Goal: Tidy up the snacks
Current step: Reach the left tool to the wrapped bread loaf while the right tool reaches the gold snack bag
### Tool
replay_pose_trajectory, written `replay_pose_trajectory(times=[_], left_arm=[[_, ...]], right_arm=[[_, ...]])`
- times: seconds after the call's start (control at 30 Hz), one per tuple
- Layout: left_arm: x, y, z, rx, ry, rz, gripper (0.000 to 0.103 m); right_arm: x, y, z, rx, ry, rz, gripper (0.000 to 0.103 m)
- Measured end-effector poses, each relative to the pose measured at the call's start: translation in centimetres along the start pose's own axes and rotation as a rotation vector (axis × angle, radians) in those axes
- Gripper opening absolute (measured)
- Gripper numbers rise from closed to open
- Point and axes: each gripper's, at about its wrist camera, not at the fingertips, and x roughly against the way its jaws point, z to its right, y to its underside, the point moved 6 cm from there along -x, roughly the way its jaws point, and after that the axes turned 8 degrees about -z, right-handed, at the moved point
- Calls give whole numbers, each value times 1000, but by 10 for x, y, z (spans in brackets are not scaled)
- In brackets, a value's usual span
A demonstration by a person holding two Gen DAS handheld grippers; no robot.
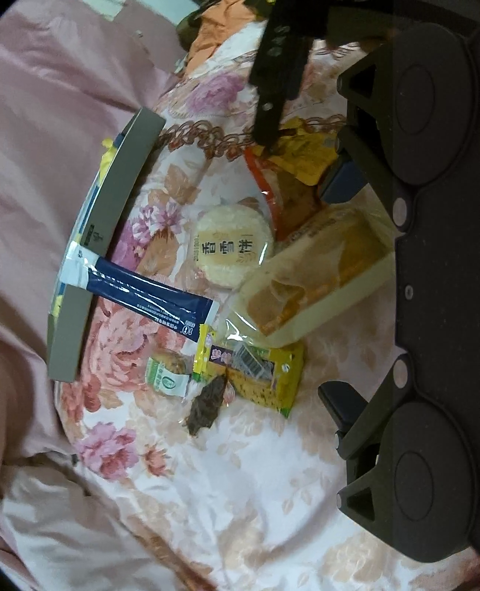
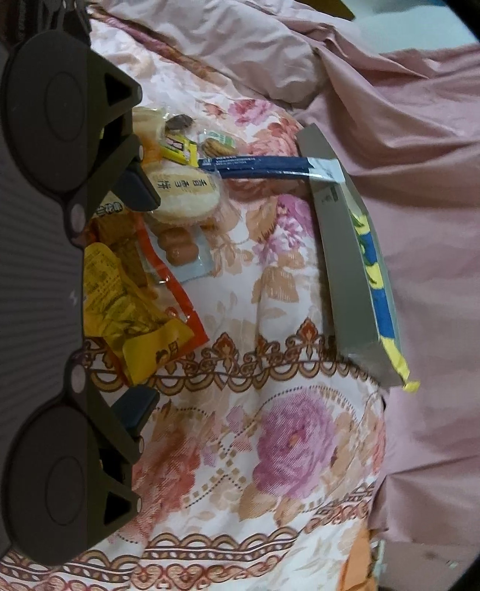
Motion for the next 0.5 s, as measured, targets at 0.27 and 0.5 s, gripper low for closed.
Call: replay_pose_trajectory(times=[0.27,0.5], left_arm=[[-26,-13,-2,117,31,-75,94],[-35,-9,-12,235,150,-105,77]], right_arm=[[-9,1,16,-102,-22,-39,103],[-27,7,27,-211,-71,-127,103]])
